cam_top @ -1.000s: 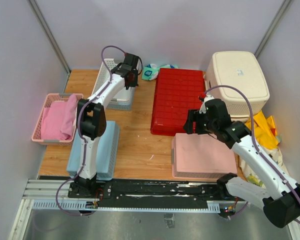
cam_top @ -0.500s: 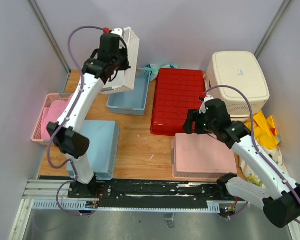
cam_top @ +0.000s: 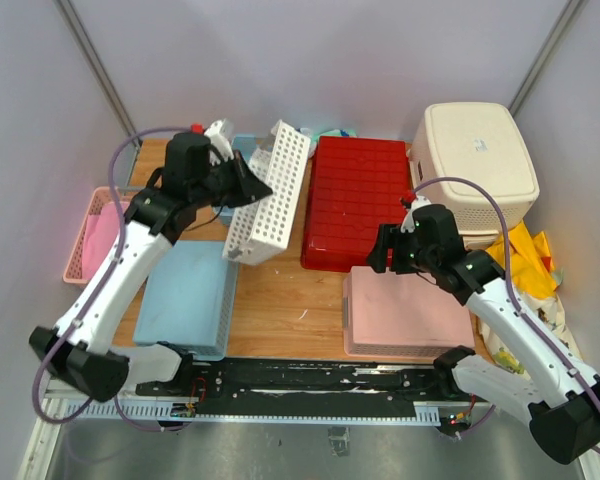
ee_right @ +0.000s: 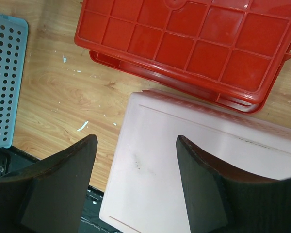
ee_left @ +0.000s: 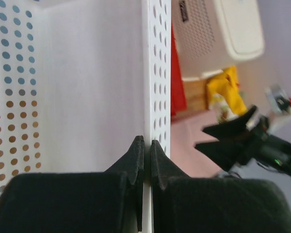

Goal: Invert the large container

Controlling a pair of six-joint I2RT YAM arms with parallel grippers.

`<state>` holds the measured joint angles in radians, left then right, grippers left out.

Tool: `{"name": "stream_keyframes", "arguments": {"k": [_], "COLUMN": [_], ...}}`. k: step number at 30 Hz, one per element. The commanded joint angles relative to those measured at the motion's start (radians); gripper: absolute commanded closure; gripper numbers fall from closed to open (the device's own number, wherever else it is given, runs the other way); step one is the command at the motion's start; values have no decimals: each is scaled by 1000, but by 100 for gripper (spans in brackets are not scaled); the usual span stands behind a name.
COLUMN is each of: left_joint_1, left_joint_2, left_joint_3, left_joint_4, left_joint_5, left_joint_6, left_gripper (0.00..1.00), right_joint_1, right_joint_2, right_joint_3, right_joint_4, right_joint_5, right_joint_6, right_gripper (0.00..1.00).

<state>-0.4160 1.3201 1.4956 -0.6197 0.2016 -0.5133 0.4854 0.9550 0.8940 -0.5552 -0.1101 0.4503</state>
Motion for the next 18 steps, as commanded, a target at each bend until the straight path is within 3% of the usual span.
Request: {"name": "stream_keyframes", "arguments": {"k": [1,7,14,18], "left_joint_1": [-7,-8,-8,-7], "left_joint_2": [-271,-530,-745,-825], "left_joint_3": [-186,-559,-932,-973], "left_joint_4": [225,449,734,639], "left_joint_5": [236,360,360,281], "left_joint_6": [-267,-564,-852,-852], "left_gripper": [100,100,100,100], "right_joint_1": [-15,-18,-18,-18], "right_joint_2": [1,-2,-1,-1], "right_joint_3": [9,43,65,57], "right_joint_4": [-5,-5,2,1], "right_joint_5": [32,40,36,26], "right_joint_6": [-3,-25,-42,-43], "right_gripper": [32,32,32,32]}}
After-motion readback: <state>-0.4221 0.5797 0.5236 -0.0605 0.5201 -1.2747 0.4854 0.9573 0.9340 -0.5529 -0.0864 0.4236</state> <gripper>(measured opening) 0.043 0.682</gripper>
